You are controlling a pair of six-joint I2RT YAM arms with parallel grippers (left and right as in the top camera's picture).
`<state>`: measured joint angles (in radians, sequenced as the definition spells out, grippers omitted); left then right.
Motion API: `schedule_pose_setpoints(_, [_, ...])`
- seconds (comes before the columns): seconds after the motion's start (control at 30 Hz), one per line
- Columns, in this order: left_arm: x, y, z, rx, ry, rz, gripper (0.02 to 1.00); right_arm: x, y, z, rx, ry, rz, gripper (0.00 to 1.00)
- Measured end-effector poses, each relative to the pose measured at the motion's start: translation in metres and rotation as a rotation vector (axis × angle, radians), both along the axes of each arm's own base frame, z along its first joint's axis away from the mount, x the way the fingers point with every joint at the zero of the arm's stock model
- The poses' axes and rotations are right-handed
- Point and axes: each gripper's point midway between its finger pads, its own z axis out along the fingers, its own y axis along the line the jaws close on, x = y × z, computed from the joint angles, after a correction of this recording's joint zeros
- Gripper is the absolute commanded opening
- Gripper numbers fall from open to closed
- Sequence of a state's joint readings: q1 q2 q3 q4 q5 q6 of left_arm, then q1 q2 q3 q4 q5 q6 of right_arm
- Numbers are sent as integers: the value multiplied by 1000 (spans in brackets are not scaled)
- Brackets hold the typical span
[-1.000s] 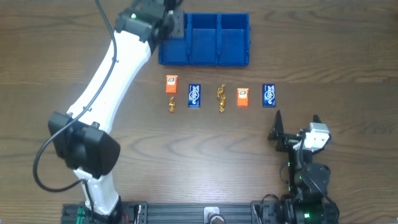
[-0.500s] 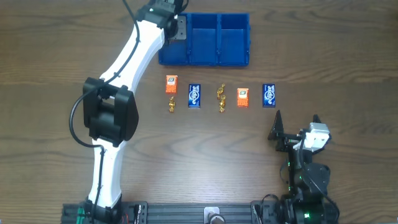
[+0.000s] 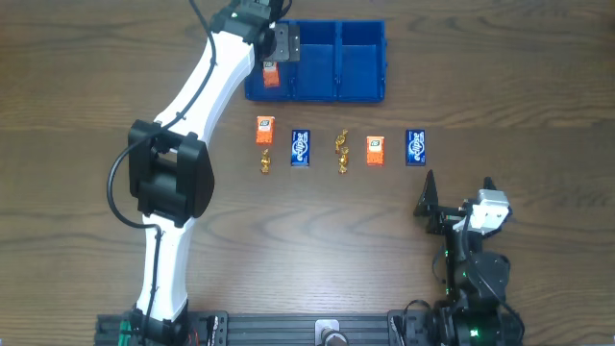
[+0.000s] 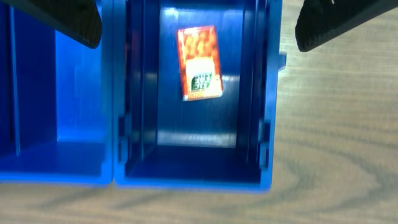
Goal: Sort Candies Into Trays
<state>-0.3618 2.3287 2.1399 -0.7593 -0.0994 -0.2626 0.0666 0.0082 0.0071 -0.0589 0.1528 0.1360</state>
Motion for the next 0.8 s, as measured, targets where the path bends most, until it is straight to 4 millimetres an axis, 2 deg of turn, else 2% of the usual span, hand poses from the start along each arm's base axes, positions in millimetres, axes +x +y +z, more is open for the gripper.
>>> schedule_pose_setpoints(0.07, [-9,0,2,7,28,-7,1000,0,0,0,0,0,0,998])
schedule_pose_setpoints(0.13, [-24,-1,18,14,45,-14,1000,0,0,0,0,0,0,998])
schedule_pose_setpoints(0.17, [-32,-4,33,13,37,-16,1000,0,0,0,0,0,0,998])
schedule_pose_setpoints(0.2, [-43,-8,59,3,9,-21,1000,0,0,0,0,0,0,998])
schedule_pose_setpoints(0.23, [-56,-16,93,-20,-49,-37,998,0,0,0,0,0,0,998])
schedule_pose_setpoints(0.3, [-78,-27,137,-76,-153,-62,1000,0,0,0,0,0,0,998])
schedule_pose_setpoints(0.33, [-93,-27,148,-98,-178,-66,1000,0,0,0,0,0,0,998])
schedule_pose_setpoints(0.37, [-107,-22,148,-108,-184,-64,1000,0,0,0,0,0,0,998])
schedule_pose_setpoints(0.43, [-120,-12,125,-103,-154,-45,996,0,0,0,0,0,0,998])
schedule_pose_setpoints(0.6, [-148,7,6,6,84,-16,982,0,0,0,0,0,0,998])
schedule_pose_setpoints(0.67, [-153,9,-13,24,122,-15,976,0,0,0,0,0,0,998])
schedule_pose_setpoints(0.8, [-149,7,-19,19,116,-12,958,0,0,0,0,0,0,998])
